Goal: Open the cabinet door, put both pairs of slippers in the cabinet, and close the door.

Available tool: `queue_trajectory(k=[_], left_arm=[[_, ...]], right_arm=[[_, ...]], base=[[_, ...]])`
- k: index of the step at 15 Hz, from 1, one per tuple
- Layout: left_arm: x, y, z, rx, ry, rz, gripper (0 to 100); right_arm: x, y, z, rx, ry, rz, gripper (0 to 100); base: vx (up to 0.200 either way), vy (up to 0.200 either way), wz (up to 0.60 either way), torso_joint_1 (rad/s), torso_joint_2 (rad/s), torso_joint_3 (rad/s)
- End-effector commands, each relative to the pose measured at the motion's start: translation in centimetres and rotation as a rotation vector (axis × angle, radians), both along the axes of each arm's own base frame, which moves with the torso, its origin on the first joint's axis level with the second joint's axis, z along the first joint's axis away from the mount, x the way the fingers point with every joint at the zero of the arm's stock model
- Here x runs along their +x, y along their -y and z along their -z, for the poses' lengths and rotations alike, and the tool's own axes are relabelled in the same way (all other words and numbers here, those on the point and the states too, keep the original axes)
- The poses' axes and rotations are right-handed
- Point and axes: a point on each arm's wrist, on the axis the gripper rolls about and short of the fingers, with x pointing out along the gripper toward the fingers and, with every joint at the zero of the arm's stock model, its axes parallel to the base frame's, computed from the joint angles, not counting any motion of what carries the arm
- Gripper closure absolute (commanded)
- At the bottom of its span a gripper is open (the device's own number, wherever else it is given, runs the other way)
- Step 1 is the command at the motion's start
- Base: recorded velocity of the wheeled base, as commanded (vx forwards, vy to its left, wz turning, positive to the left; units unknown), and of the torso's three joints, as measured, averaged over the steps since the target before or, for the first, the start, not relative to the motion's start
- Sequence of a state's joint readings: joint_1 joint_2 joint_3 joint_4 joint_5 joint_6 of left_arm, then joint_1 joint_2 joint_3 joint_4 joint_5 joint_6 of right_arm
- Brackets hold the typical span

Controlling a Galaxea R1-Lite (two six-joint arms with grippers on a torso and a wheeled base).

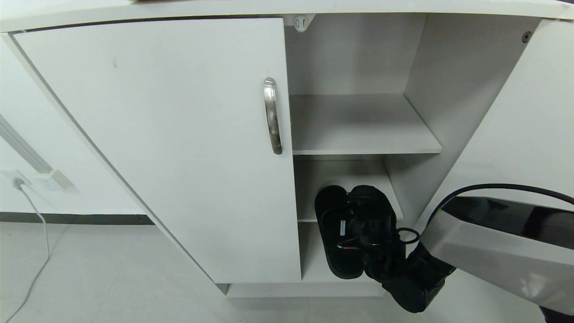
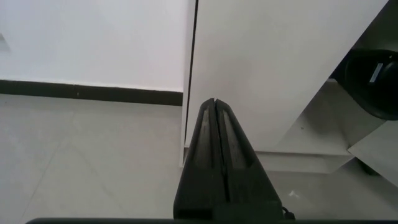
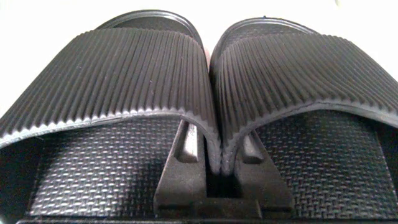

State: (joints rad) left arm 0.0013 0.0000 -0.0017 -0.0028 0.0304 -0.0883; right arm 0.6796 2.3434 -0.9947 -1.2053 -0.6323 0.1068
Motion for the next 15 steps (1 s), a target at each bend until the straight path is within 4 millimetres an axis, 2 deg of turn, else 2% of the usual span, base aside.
queue_trajectory(k=[1, 4, 5, 11, 15], left_arm=[[0.0, 0.0, 0.0, -0.001, -0.001, -0.001, 100], [0.0, 0.0, 0.0, -0.001, -0.001, -0.001, 100], [0.0, 0.0, 0.0, -0.001, -0.001, -0.001, 100], [0.0, 0.0, 0.0, -0.002, -0.001, -0.001, 100], [0.0, 0.0, 0.0, -0.002, -0.001, -0.001, 100]], right_arm=[[0.8, -0.1, 0.3, 0.005, 0.005, 0.007, 100], [2.7, -0.5, 0.5, 0.009, 0.016, 0.025, 100], [3.9, -0.6, 0.4, 0.015, 0.022, 0.039, 100], [7.7, -1.4, -1.3, 0.033, 0.05, 0.073, 100], [9.1, -1.3, -2.1, 0.03, 0.068, 0.088, 100]], base=[[0.0, 0.0, 0.0, 0.0, 0.0, 0.0], [0.0, 0.0, 0.0, 0.0, 0.0, 0.0], [0.0, 0.0, 0.0, 0.0, 0.0, 0.0], [0.0, 0.0, 0.0, 0.0, 0.0, 0.0], [0.0, 0.0, 0.0, 0.0, 0.0, 0.0]])
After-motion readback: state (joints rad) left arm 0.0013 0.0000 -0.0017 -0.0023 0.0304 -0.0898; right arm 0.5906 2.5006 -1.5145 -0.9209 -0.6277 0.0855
